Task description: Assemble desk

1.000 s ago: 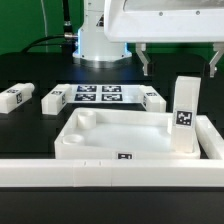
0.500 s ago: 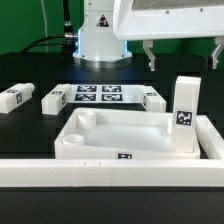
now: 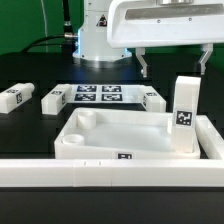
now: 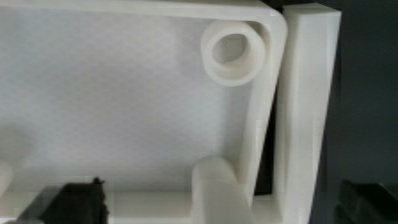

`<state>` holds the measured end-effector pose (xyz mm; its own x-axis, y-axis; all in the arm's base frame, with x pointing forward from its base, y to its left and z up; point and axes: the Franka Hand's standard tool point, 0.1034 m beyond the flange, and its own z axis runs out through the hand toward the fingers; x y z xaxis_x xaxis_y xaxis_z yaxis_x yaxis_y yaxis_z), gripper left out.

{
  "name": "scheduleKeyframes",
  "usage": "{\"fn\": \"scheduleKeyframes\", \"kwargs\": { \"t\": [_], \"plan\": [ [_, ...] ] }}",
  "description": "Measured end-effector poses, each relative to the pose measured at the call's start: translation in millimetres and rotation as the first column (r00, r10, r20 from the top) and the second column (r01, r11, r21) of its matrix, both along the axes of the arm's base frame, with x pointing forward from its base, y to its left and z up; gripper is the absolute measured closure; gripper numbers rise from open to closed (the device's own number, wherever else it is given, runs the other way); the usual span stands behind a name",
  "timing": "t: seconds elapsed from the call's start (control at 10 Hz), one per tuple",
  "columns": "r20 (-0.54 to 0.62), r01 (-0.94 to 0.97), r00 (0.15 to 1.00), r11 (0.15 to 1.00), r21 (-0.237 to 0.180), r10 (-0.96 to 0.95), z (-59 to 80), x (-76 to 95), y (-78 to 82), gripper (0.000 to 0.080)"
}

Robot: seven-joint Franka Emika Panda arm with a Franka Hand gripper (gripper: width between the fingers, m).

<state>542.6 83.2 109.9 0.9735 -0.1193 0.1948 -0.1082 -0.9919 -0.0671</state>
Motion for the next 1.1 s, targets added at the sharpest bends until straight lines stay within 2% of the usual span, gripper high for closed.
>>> {"fn": "scheduleKeyframes", "kwargs": {
  "t": [0.1, 0.3, 0.4, 0.5, 0.6, 0.7, 0.9, 1.1],
  "plan": [
    [0.004, -0.015, 1.0, 1.0, -0.004, 0.015, -1.0, -1.6, -0.3, 0.015],
    [0.016, -0.099, 0.995, 0.995, -0.031, 0.099, -16.5, -33.2, -4.1, 0.015],
    [0.017, -0.114, 0.993, 0.993, -0.039, 0.115, -22.8, -43.1, -6.8, 0.015],
    [-0.026, -0.115, 0.993, 0.993, -0.031, 0.114, -23.4, -43.8, -5.5, 0.015],
    [-0.014, -0.115, 0.993, 0.993, -0.031, 0.115, -20.3, -37.4, -4.5, 0.015],
    [-0.075, -0.117, 0.99, 0.993, -0.023, 0.115, -24.1, -44.4, -4.2, 0.015],
    [-0.228, -0.133, 0.965, 0.991, 0.0, 0.13, -24.7, -45.7, -8.3, 0.015],
    [-0.368, -0.14, 0.92, 0.99, 0.019, 0.138, -33.4, -59.9, -3.4, 0.015]
  ]
}}
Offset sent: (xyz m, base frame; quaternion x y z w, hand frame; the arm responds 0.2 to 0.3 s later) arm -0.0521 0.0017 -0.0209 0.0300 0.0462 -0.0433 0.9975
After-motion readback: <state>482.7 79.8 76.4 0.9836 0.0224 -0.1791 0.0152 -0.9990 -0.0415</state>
